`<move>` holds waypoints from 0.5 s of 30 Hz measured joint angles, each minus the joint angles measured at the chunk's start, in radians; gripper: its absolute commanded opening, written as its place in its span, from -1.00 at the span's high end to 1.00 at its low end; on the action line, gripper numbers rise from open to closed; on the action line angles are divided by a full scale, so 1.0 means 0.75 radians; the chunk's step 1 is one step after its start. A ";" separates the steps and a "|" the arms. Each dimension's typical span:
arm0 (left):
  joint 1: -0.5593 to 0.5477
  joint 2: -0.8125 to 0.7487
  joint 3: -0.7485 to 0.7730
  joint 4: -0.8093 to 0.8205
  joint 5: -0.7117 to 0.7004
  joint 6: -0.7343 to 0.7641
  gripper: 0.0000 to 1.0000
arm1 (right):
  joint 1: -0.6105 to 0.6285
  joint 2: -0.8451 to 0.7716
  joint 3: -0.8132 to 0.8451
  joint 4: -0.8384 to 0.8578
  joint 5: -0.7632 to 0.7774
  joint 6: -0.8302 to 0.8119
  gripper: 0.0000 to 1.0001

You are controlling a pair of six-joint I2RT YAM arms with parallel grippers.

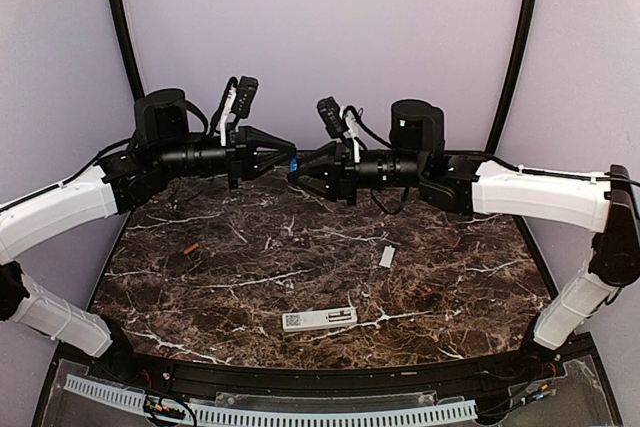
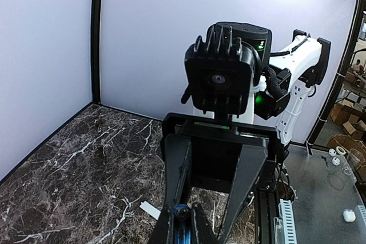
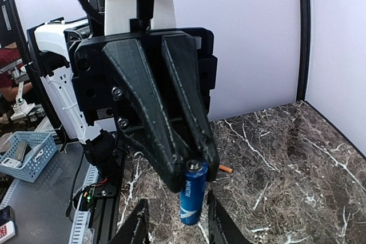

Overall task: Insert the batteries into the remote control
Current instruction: Pass from the left arm to the right

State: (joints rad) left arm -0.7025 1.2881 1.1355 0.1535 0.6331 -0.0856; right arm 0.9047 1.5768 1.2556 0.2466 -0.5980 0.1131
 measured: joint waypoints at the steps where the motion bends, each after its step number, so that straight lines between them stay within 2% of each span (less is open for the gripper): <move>1: -0.004 -0.003 -0.001 -0.006 0.002 0.005 1.00 | 0.005 0.003 0.005 -0.001 0.000 -0.003 0.46; 7: -0.011 -0.022 -0.009 -0.044 0.026 0.039 1.00 | 0.021 0.021 0.036 -0.020 0.013 0.000 1.00; 13: -0.012 -0.024 -0.009 -0.072 0.034 0.064 0.97 | 0.024 0.023 0.039 -0.044 0.015 -0.015 1.00; 14: -0.012 -0.024 -0.009 -0.076 0.036 0.066 0.87 | 0.024 0.023 0.039 -0.049 0.016 -0.019 1.00; 15: -0.012 -0.024 -0.009 -0.079 0.039 0.069 0.46 | 0.024 0.023 0.039 -0.054 0.016 -0.023 1.00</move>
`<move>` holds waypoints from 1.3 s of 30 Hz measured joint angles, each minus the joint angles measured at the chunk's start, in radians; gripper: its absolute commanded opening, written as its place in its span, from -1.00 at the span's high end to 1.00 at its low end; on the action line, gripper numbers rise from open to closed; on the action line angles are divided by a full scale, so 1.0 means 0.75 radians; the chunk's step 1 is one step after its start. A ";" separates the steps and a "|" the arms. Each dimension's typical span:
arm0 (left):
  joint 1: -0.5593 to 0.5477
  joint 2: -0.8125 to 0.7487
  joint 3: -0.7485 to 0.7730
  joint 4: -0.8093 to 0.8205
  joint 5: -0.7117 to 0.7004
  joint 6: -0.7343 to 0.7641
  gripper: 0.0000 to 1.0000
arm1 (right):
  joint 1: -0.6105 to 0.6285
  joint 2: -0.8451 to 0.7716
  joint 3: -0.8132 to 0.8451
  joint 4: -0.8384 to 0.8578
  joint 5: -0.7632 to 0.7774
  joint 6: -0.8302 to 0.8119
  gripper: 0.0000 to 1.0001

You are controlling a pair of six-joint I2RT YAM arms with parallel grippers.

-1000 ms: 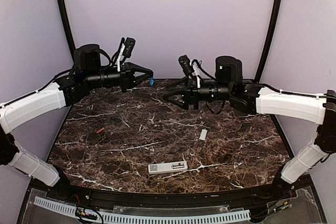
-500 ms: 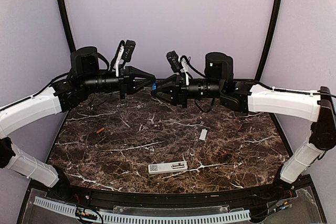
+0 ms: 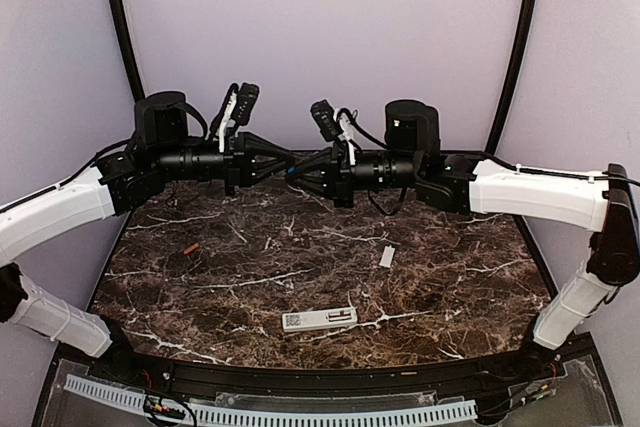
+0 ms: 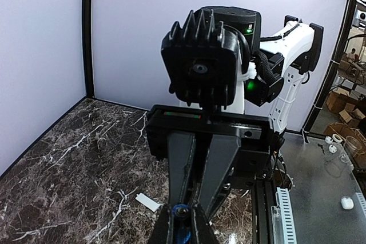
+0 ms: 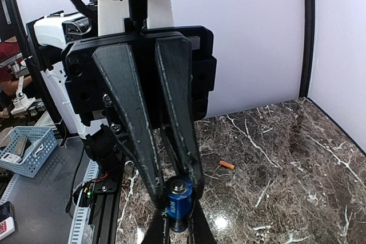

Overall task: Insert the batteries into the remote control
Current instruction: Pass from the left arm to the right, then pass from the right arm to the left

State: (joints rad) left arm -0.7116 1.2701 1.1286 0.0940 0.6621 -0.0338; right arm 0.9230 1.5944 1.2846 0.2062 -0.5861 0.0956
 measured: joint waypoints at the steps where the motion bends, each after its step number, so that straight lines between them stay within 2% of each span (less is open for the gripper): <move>1: 0.000 0.000 -0.001 -0.001 0.002 0.001 0.26 | 0.000 0.000 0.000 -0.003 0.000 -0.004 1.00; 2: 0.000 -0.001 -0.003 0.001 0.005 0.003 0.01 | 0.000 0.000 0.000 -0.006 0.000 -0.010 1.00; 3: 0.000 -0.002 -0.010 0.008 0.009 0.001 -0.10 | 0.001 0.000 0.000 -0.007 -0.001 -0.010 1.00; 6: -0.002 -0.030 -0.066 0.047 0.013 -0.012 -0.13 | 0.002 0.000 0.000 -0.007 -0.002 -0.010 1.00; 9: -0.004 -0.080 -0.158 0.112 0.006 -0.033 0.17 | 0.003 -0.002 0.000 -0.003 -0.008 -0.009 1.00; 11: -0.007 -0.091 -0.183 0.142 -0.001 -0.050 0.28 | 0.003 -0.002 0.000 0.005 -0.012 -0.009 1.00; 19: -0.007 -0.087 -0.189 0.285 -0.008 -0.111 0.53 | 0.003 -0.002 0.000 0.005 -0.021 -0.010 1.00; 28: -0.007 -0.070 -0.190 0.322 -0.020 -0.136 0.54 | 0.003 -0.010 0.000 0.005 -0.020 -0.010 1.00; 33: -0.007 -0.049 -0.190 0.322 -0.022 -0.140 0.64 | 0.003 -0.025 0.000 0.007 -0.021 -0.011 1.00; 39: -0.007 -0.017 -0.186 0.340 -0.016 -0.152 0.67 | 0.003 -0.025 -0.001 -0.019 -0.011 -0.012 1.00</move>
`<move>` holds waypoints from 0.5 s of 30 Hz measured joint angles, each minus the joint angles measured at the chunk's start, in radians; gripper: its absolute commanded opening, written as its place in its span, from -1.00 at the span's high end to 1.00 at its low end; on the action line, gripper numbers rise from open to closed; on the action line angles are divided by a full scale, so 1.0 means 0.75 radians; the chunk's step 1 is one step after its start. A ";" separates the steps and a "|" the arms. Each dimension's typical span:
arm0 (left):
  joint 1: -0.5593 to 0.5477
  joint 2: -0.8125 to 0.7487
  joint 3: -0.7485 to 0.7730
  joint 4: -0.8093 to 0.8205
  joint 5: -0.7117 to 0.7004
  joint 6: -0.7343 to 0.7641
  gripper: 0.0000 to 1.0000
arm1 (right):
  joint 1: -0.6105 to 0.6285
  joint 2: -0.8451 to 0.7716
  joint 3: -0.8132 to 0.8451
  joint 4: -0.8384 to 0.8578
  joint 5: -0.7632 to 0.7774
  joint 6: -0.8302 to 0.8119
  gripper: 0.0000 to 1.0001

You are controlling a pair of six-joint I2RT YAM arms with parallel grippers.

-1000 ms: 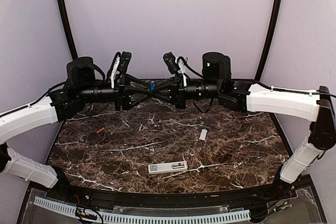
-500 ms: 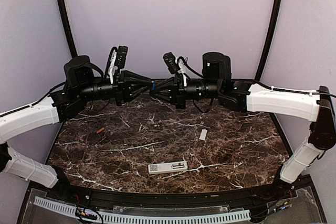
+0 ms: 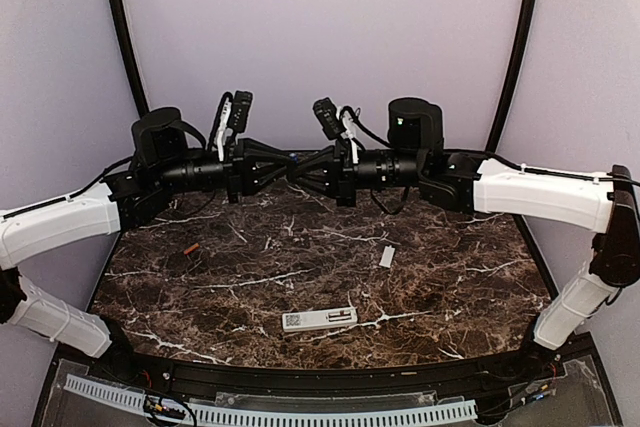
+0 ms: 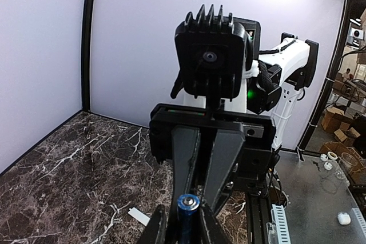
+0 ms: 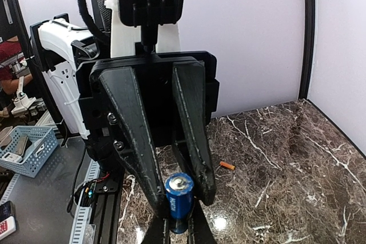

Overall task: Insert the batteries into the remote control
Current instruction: Pass from the right arm to the left

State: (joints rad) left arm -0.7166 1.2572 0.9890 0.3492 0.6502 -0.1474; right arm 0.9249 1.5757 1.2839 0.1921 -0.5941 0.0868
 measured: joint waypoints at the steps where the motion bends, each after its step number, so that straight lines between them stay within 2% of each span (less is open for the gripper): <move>1: 0.000 0.005 0.005 0.002 0.003 -0.002 0.70 | 0.000 0.000 0.000 -0.003 0.001 -0.001 1.00; 5: 0.000 0.019 0.008 0.013 0.019 -0.014 0.96 | 0.000 0.000 0.000 -0.014 0.010 -0.005 1.00; 12: 0.001 0.021 0.008 0.014 0.032 0.006 1.00 | -0.002 -0.001 0.000 -0.020 0.016 -0.003 0.96; 15: 0.001 0.021 0.008 0.009 0.034 0.012 1.00 | -0.002 -0.001 0.000 -0.027 0.016 -0.010 0.31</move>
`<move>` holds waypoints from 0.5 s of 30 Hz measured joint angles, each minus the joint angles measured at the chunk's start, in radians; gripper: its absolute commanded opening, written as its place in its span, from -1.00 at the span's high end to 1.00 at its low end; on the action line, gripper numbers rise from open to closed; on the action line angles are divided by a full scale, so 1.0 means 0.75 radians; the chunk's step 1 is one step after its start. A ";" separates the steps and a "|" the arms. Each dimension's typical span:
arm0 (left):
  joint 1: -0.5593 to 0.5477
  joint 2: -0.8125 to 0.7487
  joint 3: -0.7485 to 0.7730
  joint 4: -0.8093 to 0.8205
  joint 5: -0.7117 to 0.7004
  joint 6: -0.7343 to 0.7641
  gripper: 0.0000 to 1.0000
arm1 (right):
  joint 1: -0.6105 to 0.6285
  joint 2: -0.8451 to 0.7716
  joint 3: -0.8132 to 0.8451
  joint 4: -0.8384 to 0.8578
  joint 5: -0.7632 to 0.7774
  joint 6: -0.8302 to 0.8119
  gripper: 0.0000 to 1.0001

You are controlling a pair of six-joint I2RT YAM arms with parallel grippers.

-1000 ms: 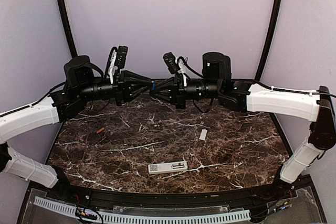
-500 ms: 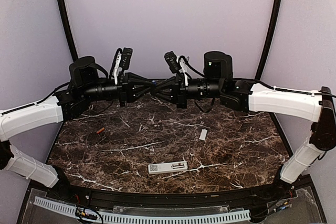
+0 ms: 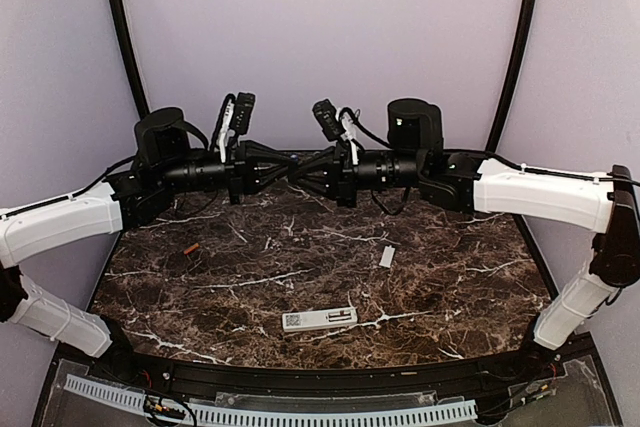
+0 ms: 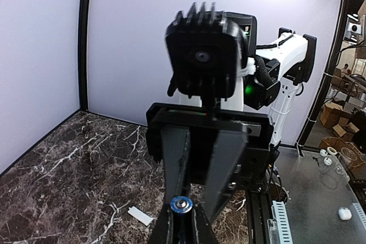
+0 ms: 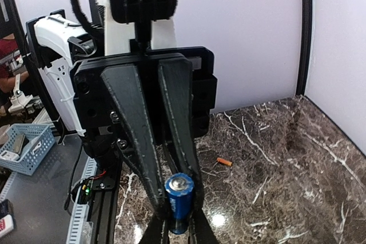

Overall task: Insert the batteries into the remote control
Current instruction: Pass from the right arm to the left

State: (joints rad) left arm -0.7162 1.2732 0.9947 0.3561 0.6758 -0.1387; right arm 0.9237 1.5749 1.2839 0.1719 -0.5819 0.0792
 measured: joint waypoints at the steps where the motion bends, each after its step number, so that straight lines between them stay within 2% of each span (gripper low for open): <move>1: -0.001 0.000 0.001 -0.007 0.000 0.005 1.00 | 0.000 -0.001 0.000 -0.009 0.001 0.002 0.08; 3: -0.001 0.001 0.007 -0.034 -0.010 0.023 1.00 | 0.006 -0.010 0.000 -0.032 -0.006 -0.033 -0.26; 6: -0.002 0.001 0.039 -0.111 -0.011 0.050 1.00 | 0.023 -0.039 0.004 -0.114 -0.013 -0.121 -0.43; 9: -0.004 0.009 0.095 -0.205 -0.001 0.079 1.00 | 0.024 -0.053 0.060 -0.264 -0.027 -0.216 -0.43; 12: -0.010 0.013 0.141 -0.282 0.007 0.109 1.00 | 0.017 -0.053 0.142 -0.427 -0.047 -0.307 -0.33; 15: -0.017 0.013 0.150 -0.309 0.016 0.115 1.00 | 0.015 -0.049 0.173 -0.500 -0.056 -0.332 -0.30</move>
State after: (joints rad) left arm -0.7288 1.2827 1.1069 0.1246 0.6880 -0.0521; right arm 0.9352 1.5379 1.4139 -0.2035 -0.6239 -0.1699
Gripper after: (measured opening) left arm 0.060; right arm 0.662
